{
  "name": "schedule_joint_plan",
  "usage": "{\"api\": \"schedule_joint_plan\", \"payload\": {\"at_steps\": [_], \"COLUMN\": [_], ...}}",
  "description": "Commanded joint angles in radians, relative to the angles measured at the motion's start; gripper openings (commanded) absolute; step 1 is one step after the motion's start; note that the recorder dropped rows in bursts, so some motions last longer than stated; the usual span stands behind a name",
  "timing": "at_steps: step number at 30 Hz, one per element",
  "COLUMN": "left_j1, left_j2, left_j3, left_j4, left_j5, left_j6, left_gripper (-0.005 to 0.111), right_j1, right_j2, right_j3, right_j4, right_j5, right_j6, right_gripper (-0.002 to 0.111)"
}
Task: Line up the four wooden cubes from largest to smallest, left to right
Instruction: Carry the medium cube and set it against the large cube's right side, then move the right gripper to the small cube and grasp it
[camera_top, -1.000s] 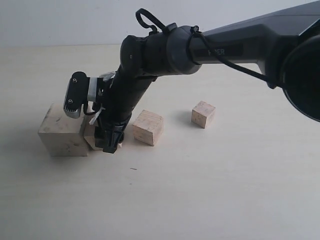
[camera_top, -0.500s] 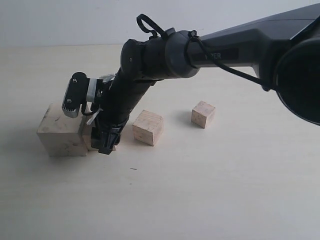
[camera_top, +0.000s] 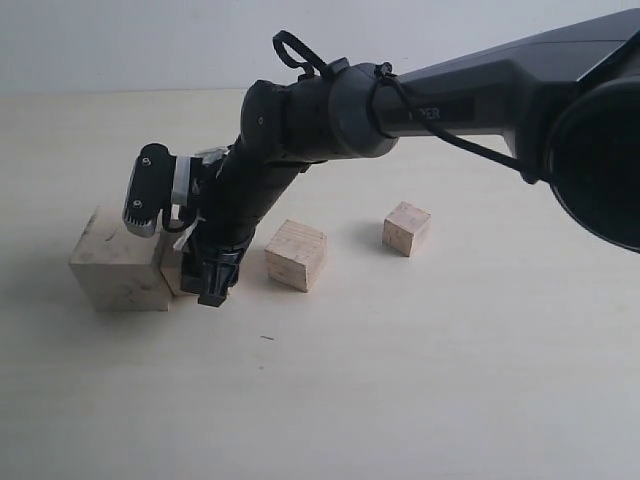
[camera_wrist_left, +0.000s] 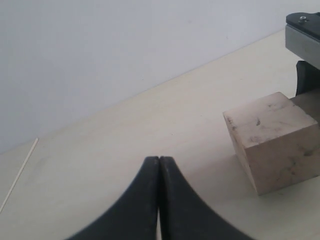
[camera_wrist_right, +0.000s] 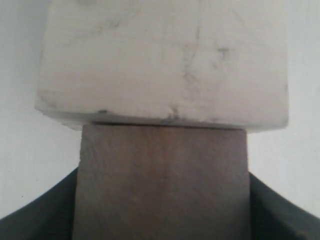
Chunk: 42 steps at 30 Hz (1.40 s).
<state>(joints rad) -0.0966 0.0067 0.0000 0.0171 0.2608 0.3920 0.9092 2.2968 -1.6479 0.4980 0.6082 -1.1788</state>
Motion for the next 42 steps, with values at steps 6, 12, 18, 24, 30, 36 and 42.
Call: {"api": "schedule_joint_plan", "payload": {"at_steps": [6,12,18,24,30,36,42], "left_j1": [0.001,0.001,0.001,0.001,0.001,0.001,0.001], "left_j2": [-0.007,-0.007,-0.007,-0.007,-0.007,-0.007,-0.007], "left_j3": [0.0,0.0,0.0,0.0,0.0,0.0,0.0], "left_j4": [-0.005,-0.005,-0.005,-0.005,-0.005,-0.005,-0.005], "left_j5": [-0.004,-0.004,-0.004,-0.004,-0.004,-0.004,-0.004], "left_j6": [-0.004,-0.004,-0.004,-0.004,-0.004,-0.004,-0.004], "left_gripper": [0.0,0.0,0.0,0.0,0.0,0.0,0.0], "right_j1": [0.004,0.004,0.004,0.004,-0.003,-0.052,-0.06], "right_j2": [0.011,0.011,0.001,-0.138,-0.392,-0.503,-0.396], "right_j3": [0.003,0.003,0.003,0.003,0.003,0.003,0.109], "right_j4": [-0.004,-0.002,-0.002,-0.004,-0.189,-0.478,-0.512], "right_j5": [-0.004,-0.007,-0.023,-0.042,0.15,0.308,0.315], "right_j6": [-0.025,-0.023,-0.003,0.09,0.341,0.875,0.89], "right_gripper": [0.063,0.075,0.084,0.088,0.088,0.088,0.088]}}
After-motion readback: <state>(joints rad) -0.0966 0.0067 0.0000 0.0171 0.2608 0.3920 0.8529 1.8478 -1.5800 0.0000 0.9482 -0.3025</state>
